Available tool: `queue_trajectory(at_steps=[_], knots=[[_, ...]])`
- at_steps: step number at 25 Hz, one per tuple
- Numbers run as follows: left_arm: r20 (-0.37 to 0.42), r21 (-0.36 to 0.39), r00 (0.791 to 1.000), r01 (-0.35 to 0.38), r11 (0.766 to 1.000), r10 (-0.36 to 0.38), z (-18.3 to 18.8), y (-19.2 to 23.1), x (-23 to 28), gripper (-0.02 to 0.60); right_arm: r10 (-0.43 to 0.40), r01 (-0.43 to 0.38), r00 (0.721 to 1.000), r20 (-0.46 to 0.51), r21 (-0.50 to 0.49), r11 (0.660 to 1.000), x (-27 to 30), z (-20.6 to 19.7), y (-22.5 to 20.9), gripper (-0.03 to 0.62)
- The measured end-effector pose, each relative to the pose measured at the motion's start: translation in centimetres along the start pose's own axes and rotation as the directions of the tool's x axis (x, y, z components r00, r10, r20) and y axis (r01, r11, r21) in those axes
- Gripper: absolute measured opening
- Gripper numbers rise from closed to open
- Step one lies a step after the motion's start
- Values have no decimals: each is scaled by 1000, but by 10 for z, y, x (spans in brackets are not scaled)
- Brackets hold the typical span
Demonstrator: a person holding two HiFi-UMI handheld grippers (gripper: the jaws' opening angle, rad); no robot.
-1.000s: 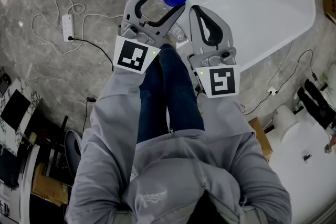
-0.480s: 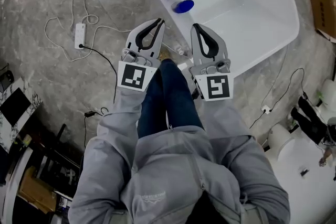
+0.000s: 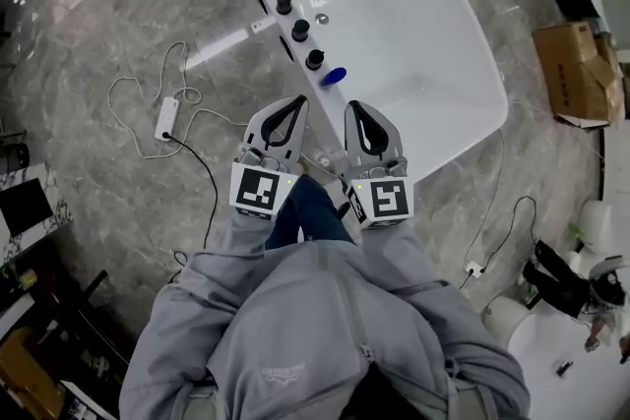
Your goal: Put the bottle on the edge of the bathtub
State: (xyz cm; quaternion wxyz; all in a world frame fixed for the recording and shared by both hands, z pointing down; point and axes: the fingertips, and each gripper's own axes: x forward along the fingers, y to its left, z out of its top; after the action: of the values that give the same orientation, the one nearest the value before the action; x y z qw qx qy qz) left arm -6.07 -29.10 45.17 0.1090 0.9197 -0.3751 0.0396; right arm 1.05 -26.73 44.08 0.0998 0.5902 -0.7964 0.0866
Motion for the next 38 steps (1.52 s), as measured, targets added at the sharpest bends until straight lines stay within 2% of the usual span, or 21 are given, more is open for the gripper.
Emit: queue_trajectory(at_steps=[4,7,13,17,20,28,38], knots=[[25,3,997,-68,998,68,43,0,-25,5,35,-35,997,64,-15,999,-12,46,13,3],[57,8,993,-105,994,104,74,-1,-43,5,17,-15,996,91,-21,1000,-25,76,15,3],[147,98,981,-142,985,127,139,-4,-71,5,5,8,981,193,-64,998,-51,132,27,3],[174,125,973,-177,976,154,169,-9,-93,5,-8,26,972,234,-73,997,-70,152,32,3],[168,120,975,-170,978,149,175,-18,-103,5,-25,40,971,237,-58,997,-80,159,32,3],[137,103,982,-144,984,129,163,-32,-106,5,7,5,976,217,-54,999,-84,148,44,3],[132,111,984,-137,984,122,158,-46,-103,5,10,1,976,216,-51,999,-94,138,41,3]])
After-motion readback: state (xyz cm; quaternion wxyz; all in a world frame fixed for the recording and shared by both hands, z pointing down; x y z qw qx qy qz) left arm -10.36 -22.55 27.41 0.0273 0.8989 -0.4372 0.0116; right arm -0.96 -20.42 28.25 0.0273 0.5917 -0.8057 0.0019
